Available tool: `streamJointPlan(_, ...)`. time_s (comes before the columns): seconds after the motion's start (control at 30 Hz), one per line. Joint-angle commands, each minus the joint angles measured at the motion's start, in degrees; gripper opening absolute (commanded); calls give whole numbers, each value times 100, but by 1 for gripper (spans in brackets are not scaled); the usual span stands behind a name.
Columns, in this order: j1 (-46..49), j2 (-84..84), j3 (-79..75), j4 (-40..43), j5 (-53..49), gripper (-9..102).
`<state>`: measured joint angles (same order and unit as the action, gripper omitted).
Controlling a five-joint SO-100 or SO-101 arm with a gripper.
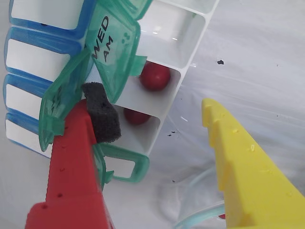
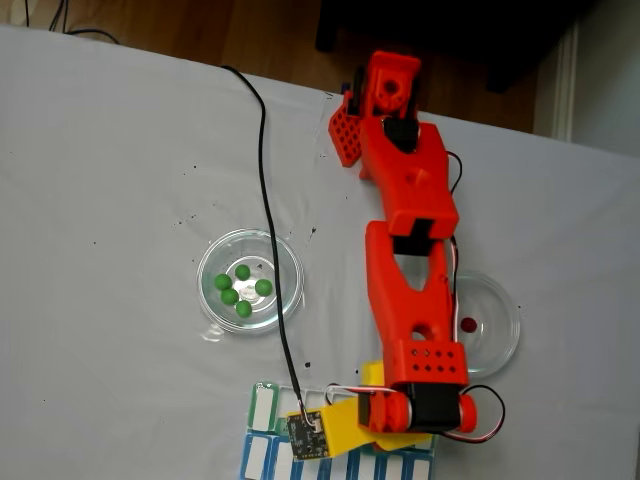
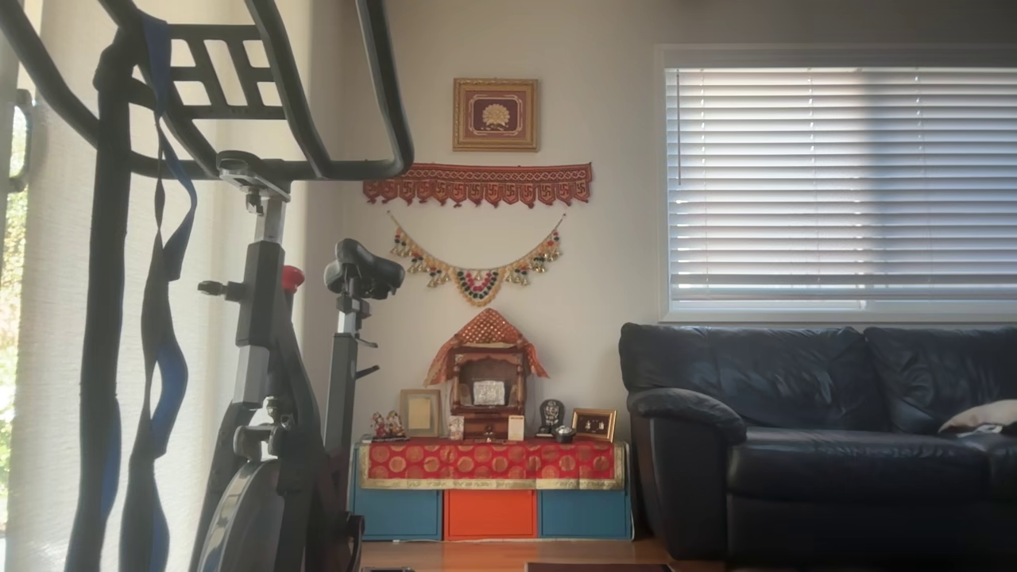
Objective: Sort medicines into box.
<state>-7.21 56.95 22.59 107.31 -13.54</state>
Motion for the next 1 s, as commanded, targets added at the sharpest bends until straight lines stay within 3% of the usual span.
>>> streamJointPlan(0.0, -105, 1046, -9, 202, -70, 28)
streamJointPlan(0.17, -308, 1266, 26, 202, -193, 1)
streamJointPlan(0.43, -606, 2865, 1529, 202, -299, 1)
streamJointPlan(0.77, -2004, 4061, 4157, 202, -316, 1)
streamJointPlan(0.97, -2435, 4157, 4992, 0, -220, 1)
